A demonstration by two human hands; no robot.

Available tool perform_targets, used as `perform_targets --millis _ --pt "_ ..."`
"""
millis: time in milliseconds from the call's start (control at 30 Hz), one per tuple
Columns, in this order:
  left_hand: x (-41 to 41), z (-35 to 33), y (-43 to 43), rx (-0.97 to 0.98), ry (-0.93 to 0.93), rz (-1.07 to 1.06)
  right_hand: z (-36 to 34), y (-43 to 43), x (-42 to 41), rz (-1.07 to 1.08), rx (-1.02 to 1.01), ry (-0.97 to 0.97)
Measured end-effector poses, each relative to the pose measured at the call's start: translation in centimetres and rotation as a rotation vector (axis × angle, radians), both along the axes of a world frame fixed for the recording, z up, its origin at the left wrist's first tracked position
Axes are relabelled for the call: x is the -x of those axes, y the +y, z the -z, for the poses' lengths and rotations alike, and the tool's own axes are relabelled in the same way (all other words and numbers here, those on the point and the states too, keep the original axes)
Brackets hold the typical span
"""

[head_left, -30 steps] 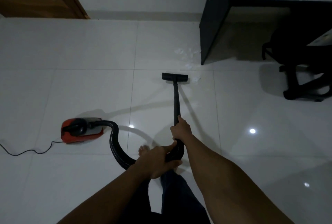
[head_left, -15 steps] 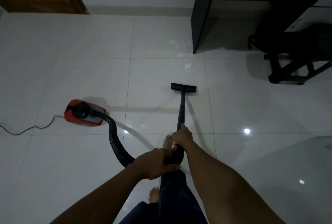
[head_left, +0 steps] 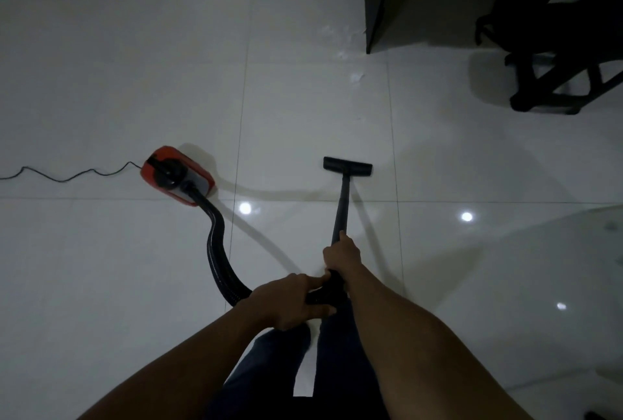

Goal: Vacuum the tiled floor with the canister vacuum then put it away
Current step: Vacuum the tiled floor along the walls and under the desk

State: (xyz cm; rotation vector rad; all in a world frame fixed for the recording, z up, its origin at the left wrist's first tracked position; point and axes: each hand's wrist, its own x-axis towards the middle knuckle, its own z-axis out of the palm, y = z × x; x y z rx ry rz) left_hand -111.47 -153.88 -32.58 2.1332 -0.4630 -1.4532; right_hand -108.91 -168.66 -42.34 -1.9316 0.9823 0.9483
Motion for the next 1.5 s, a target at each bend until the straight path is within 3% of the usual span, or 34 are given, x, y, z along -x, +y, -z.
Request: perform_targets --millis 167,500,667,967,1500 --pt "-1.2 0.7 -3.3 -0.061 0.014 0.004 0.1 -3.1 -1.5 -0.011 -0.009 0.017" --pt "-11.7 0.3 -12.2 -0.103 -0.045 -0.023 1.2 -11.1 -12.5 0.197 -0.130 -0.020" --pt "-16.4 0.9 -16.7 -0.081 -0.061 -0.058 1.6 -16.4 -17.7 0.146 -0.070 -0.023" --pt "-22.4 -0.1 -22.2 -0.030 0.090 -0.111 2.7 -21.8 -23.7 0.032 0.004 -0.025" --pt "-34.8 2.8 -18.2 0.062 0.109 -0.209 1.7 -18.0 -37.2 -0.267 0.063 -0.002"
